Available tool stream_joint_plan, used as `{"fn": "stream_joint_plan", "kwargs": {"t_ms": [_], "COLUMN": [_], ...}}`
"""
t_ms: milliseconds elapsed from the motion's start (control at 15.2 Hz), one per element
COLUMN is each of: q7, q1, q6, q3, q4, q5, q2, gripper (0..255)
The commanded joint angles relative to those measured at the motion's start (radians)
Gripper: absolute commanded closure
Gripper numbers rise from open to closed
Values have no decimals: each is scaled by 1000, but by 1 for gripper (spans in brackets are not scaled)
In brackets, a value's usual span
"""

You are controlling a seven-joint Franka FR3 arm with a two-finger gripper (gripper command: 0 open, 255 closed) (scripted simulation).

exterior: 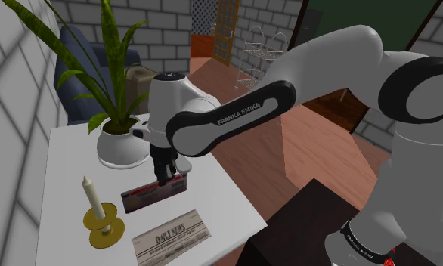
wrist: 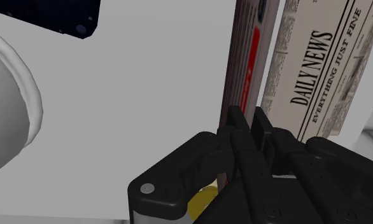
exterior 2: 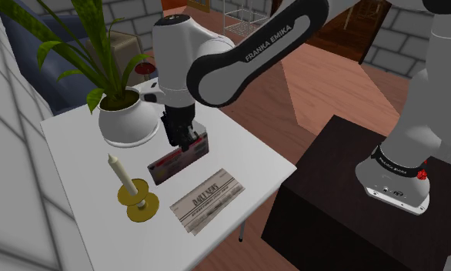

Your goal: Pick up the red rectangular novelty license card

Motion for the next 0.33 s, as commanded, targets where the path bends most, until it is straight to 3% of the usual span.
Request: {"fn": "stream_joint_plan", "kwargs": {"t_ms": [0, 264], "q7": [0, -1], "q1": [0, -2], "q6": [-21, -45], "q3": [2, 3], "q4": [12, 23], "q5": [2, 6], "q2": [-10, -23], "gripper": [255, 255]}}
